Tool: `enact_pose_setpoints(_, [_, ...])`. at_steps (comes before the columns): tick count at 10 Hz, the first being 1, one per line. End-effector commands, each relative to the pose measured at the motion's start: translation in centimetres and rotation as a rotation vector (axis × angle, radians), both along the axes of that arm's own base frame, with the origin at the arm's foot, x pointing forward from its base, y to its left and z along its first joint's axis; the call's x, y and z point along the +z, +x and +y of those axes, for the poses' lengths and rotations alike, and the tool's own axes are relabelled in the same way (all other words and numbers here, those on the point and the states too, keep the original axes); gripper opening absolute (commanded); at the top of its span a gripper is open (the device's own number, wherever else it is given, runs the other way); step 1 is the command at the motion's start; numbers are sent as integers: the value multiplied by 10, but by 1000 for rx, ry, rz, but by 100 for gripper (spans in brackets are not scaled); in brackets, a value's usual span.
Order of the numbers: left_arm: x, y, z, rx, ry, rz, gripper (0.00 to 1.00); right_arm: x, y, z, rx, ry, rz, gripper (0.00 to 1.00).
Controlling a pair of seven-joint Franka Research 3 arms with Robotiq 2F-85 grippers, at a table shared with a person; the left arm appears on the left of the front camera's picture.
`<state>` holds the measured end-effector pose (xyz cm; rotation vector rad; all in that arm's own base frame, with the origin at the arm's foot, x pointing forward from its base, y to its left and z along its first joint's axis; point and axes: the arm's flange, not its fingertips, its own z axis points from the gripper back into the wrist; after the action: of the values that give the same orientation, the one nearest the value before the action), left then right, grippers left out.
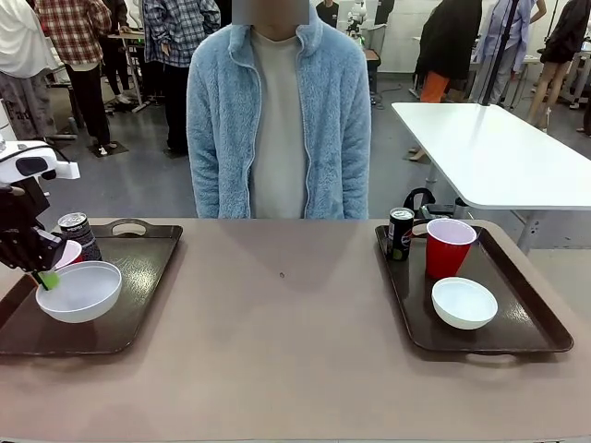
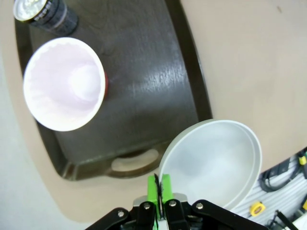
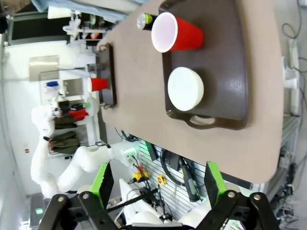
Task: Prepare tableware on both trays.
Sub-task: Pick up a Picnic Bowl from the table and place it on a Handle tray.
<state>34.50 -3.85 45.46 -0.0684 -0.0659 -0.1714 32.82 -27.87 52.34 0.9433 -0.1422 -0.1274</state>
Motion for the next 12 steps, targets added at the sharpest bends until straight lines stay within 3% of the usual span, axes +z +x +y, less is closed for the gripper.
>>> enact_pose_setpoints(1, [-20, -5, 8, 2, 36, -34, 4, -5, -3, -4, -1, 61, -62, 99])
enact_pose_setpoints(2, [-25, -3, 11, 10, 51, -76, 4, -6, -3, -4, -6, 72, -76, 99])
enact_pose_setpoints(12, [-81, 21, 29, 81, 85, -78, 4, -4, -1, -4, -17, 56, -46, 99])
